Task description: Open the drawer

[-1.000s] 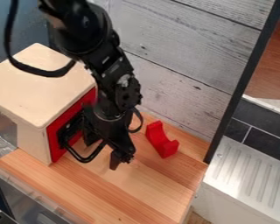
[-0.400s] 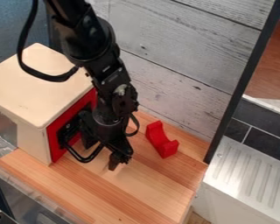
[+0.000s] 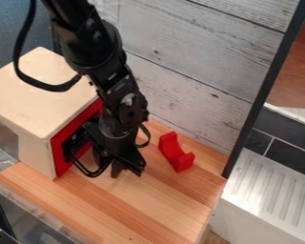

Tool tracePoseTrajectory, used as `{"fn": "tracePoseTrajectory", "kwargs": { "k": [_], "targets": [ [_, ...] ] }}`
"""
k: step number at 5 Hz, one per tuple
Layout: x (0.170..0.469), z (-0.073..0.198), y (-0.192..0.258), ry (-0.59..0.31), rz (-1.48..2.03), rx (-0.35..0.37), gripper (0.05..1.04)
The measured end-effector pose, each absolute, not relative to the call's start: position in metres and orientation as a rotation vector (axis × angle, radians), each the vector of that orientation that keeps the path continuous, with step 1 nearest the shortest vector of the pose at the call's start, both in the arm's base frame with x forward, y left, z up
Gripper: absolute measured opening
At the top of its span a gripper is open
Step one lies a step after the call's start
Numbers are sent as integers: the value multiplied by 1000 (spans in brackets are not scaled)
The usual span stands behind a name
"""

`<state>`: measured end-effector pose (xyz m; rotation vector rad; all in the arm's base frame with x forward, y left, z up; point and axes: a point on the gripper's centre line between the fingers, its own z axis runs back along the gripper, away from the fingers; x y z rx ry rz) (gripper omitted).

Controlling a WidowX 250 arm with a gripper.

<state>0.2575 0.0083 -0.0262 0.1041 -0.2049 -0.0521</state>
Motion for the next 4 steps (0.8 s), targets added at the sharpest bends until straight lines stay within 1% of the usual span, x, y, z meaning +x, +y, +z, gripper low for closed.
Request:
{"fn": "tracePoseTrajectory", "kwargs": {
  "k": [1,2,4],
  "targets": [
    [253,-25,-12,-208,-63,76,183],
    [249,-26,-28,-206,-73,58,126],
    [246,-25,-47,-219,-76,45,121]
  ]
}}
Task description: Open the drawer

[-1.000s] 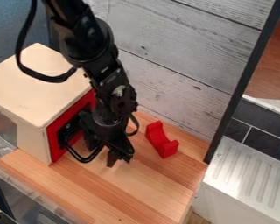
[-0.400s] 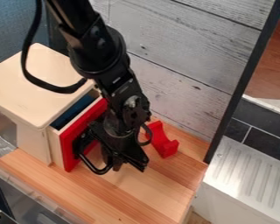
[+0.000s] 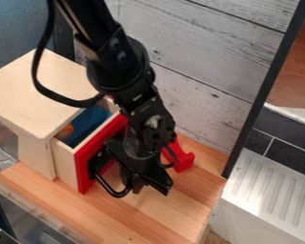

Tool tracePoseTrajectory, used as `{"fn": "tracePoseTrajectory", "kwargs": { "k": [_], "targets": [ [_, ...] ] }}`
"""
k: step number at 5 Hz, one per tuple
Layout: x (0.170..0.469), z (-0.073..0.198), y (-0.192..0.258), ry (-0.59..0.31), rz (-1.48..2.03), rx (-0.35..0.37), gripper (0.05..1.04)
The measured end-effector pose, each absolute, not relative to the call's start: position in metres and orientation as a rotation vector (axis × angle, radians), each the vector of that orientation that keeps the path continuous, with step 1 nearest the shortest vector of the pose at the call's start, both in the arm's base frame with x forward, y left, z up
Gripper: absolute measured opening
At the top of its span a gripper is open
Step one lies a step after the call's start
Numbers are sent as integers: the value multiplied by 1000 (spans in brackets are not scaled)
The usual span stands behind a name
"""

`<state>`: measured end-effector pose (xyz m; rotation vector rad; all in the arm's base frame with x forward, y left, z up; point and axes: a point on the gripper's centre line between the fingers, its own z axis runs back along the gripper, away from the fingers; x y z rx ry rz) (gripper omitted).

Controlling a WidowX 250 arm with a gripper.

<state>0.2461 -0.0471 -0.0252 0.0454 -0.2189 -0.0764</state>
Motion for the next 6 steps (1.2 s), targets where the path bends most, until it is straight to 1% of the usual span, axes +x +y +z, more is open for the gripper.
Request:
{"fn": "tracePoseTrajectory", "kwargs": {
  "k": [1,3,4,5,6],
  "targets": [
    [246,-25,-57,-214,-75,62,121],
    [256,-23,-72,-189,8,26,121],
    [258,-26,-74,-157,42,24,121],
    [258,-26,-77,-154,59,7,121],
    [258,-26,-78,-153,57,6,120]
  ]
}}
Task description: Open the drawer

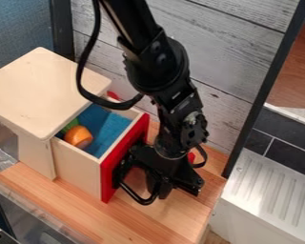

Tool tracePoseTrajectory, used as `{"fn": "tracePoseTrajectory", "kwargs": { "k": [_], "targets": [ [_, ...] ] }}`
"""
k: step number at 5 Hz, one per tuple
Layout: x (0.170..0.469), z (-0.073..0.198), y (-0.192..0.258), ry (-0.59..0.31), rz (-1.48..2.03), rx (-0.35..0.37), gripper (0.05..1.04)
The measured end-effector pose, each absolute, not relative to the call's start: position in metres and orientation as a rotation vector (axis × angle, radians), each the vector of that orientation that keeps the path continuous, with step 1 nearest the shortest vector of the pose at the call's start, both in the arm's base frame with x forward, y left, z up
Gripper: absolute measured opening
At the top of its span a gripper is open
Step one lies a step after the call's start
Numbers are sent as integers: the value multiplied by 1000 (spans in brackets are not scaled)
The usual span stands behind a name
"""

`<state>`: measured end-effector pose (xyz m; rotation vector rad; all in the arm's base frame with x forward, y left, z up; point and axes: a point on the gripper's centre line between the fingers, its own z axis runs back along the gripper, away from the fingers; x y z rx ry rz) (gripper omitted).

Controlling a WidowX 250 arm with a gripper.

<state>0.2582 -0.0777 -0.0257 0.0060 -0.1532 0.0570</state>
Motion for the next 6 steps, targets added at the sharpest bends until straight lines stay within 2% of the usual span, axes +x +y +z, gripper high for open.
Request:
{"fn": "tracePoseTrajectory", "kwargs": {
  "k": [6],
  "targets": [
    [251,-23,-103,-120,50,-41,120]
  ]
}}
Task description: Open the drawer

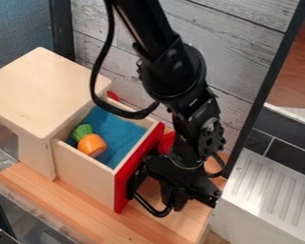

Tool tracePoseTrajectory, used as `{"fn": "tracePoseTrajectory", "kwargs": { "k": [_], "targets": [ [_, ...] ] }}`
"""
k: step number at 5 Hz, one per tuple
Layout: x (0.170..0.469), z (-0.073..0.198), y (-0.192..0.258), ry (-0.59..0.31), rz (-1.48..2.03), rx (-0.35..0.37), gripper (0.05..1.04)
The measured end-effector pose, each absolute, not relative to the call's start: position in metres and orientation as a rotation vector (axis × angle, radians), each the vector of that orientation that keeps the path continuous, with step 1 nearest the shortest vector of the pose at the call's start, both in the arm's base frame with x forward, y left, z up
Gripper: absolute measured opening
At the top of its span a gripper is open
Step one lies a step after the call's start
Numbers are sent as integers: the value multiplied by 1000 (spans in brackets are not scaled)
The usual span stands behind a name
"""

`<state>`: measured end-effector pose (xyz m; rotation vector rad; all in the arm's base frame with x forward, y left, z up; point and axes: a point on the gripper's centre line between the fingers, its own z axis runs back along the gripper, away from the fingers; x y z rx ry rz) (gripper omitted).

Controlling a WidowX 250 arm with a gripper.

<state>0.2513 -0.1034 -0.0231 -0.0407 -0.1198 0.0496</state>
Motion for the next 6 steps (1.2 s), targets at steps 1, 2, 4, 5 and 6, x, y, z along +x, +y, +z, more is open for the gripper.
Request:
{"fn": "tracePoseTrajectory", "kwargs": {
  "k": [1,2,4,5,6],
  "targets": [
    [254,-24,-105,-110,53,-44,120],
    [255,-23,-106,-114,50,-49,120],
    [250,-26,-107,-116,11,-64,120],
    [248,-26,-109,-109,3,-62,146],
    [242,-27,-108,-85,-4,-29,360]
  ]
}}
